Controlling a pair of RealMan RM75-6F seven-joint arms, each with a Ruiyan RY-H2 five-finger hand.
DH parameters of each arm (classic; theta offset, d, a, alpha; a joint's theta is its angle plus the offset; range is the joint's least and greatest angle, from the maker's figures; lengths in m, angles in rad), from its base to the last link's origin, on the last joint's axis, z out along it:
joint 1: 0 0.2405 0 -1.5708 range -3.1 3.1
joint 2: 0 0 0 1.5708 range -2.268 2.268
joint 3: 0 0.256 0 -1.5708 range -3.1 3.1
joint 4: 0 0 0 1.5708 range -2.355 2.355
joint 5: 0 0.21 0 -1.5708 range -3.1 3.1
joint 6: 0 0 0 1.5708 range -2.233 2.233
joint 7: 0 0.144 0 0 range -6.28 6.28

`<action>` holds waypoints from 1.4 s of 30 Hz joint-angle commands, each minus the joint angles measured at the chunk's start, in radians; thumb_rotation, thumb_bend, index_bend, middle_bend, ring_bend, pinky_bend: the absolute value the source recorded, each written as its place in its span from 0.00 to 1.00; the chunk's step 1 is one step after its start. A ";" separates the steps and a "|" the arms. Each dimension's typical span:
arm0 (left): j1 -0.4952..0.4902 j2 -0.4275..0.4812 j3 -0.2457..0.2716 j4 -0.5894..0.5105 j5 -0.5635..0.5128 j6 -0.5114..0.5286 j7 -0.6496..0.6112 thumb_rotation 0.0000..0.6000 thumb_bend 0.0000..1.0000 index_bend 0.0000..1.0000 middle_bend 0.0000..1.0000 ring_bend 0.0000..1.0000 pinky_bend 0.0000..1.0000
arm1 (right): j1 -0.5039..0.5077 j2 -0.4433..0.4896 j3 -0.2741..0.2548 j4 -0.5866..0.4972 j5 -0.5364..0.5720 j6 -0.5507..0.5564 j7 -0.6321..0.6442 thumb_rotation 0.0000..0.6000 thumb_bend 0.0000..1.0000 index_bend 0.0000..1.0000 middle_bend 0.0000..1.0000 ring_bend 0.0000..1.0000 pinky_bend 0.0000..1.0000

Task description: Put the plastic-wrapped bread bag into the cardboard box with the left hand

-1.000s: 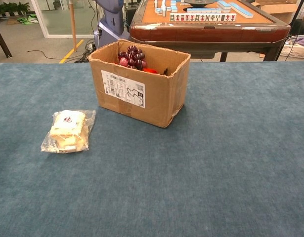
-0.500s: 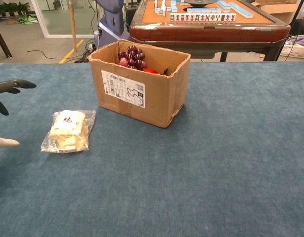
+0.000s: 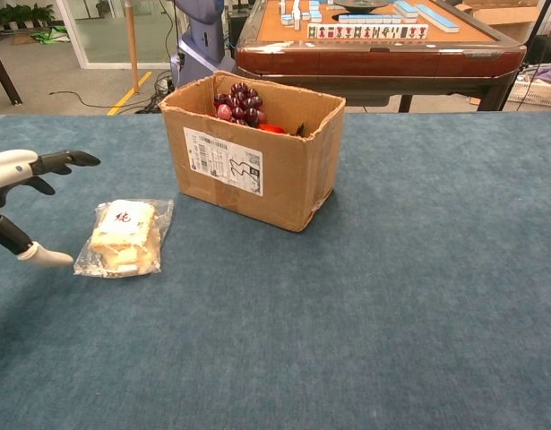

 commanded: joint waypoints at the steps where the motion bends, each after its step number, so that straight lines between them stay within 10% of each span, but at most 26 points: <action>1: -0.012 -0.011 0.001 0.010 -0.019 -0.006 0.014 1.00 0.06 0.00 0.00 0.00 0.12 | -0.001 0.002 0.000 -0.001 0.000 0.002 -0.001 1.00 0.03 0.20 0.21 0.10 0.41; 42: -0.105 -0.104 -0.033 0.226 -0.217 -0.025 0.054 1.00 0.06 0.00 0.00 0.00 0.09 | -0.009 0.019 0.007 -0.011 0.006 0.001 0.007 1.00 0.03 0.20 0.21 0.10 0.41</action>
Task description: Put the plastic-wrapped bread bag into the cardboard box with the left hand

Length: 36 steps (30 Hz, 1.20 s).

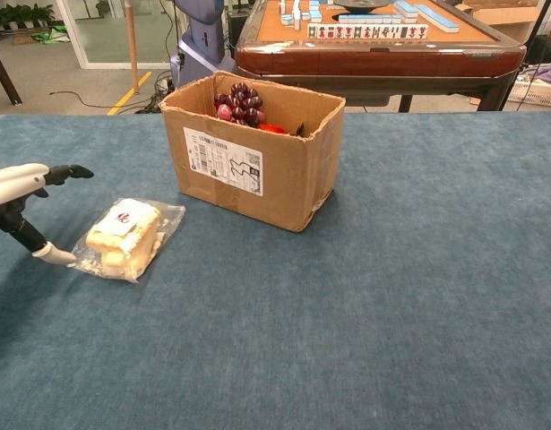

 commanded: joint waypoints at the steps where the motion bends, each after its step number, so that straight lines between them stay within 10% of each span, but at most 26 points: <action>1: -0.006 0.001 -0.008 0.012 -0.007 -0.002 -0.003 1.00 0.06 0.00 0.00 0.00 0.09 | 0.000 0.000 0.000 0.000 0.000 0.000 0.000 1.00 0.03 0.20 0.21 0.10 0.41; 12: -0.032 0.016 -0.036 0.057 -0.010 0.004 -0.001 1.00 0.06 0.00 0.00 0.00 0.09 | -0.005 0.005 0.001 -0.003 -0.003 0.010 0.005 1.00 0.03 0.20 0.21 0.10 0.41; 24: -0.025 0.167 -0.034 -0.252 -0.094 0.030 0.078 1.00 0.06 0.00 0.00 0.00 0.09 | -0.013 0.014 -0.003 -0.016 -0.018 0.024 0.004 1.00 0.03 0.20 0.21 0.10 0.41; 36: -0.098 0.081 -0.034 -0.266 -0.165 0.066 0.153 1.00 0.06 0.00 0.00 0.00 0.09 | -0.026 0.037 -0.002 -0.035 -0.016 0.040 0.012 1.00 0.03 0.20 0.21 0.10 0.41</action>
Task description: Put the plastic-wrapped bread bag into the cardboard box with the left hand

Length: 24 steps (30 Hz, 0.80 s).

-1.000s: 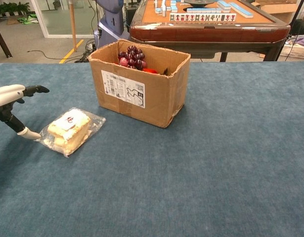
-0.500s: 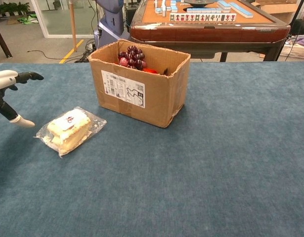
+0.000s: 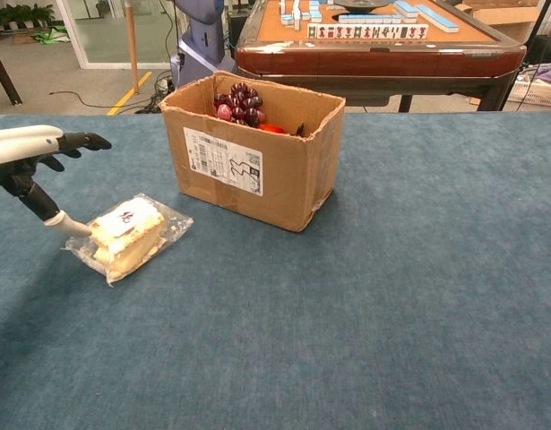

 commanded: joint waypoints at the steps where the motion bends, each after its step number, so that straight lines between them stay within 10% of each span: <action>1: -0.020 -0.032 0.004 0.019 -0.016 0.013 0.021 1.00 0.06 0.00 0.00 0.00 0.09 | -0.002 0.004 0.000 -0.001 -0.001 0.003 0.005 1.00 0.03 0.20 0.21 0.10 0.41; 24: -0.046 -0.122 0.034 0.183 -0.070 0.015 0.022 1.00 0.06 0.00 0.00 0.00 0.09 | -0.001 0.008 0.002 -0.006 0.006 -0.010 0.004 1.00 0.03 0.20 0.21 0.10 0.41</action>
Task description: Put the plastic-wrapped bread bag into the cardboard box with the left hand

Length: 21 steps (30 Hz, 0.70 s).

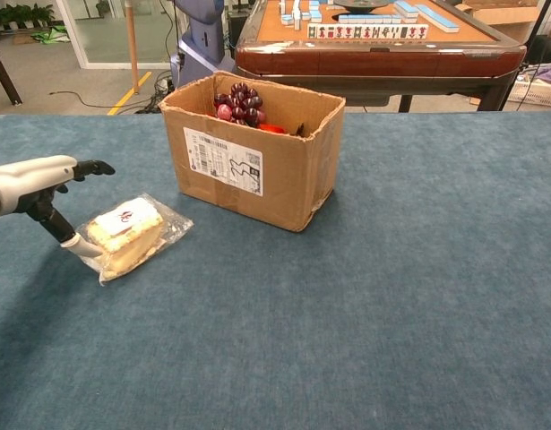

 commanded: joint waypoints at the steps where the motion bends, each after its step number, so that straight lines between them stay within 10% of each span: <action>1: -0.001 -0.011 0.000 0.029 0.010 -0.001 -0.009 1.00 0.06 0.00 0.00 0.00 0.09 | 0.001 -0.001 0.000 0.001 0.001 -0.002 -0.001 1.00 0.03 0.20 0.21 0.10 0.41; 11: -0.007 -0.031 -0.008 0.094 0.028 0.008 -0.005 1.00 0.06 0.00 0.00 0.00 0.09 | -0.002 0.003 0.002 0.001 0.000 0.003 0.007 1.00 0.03 0.20 0.21 0.10 0.41; 21: -0.021 0.057 -0.010 -0.096 -0.030 0.001 0.060 1.00 0.06 0.00 0.00 0.00 0.09 | -0.014 0.016 -0.003 -0.013 -0.013 0.023 0.008 1.00 0.03 0.20 0.21 0.10 0.41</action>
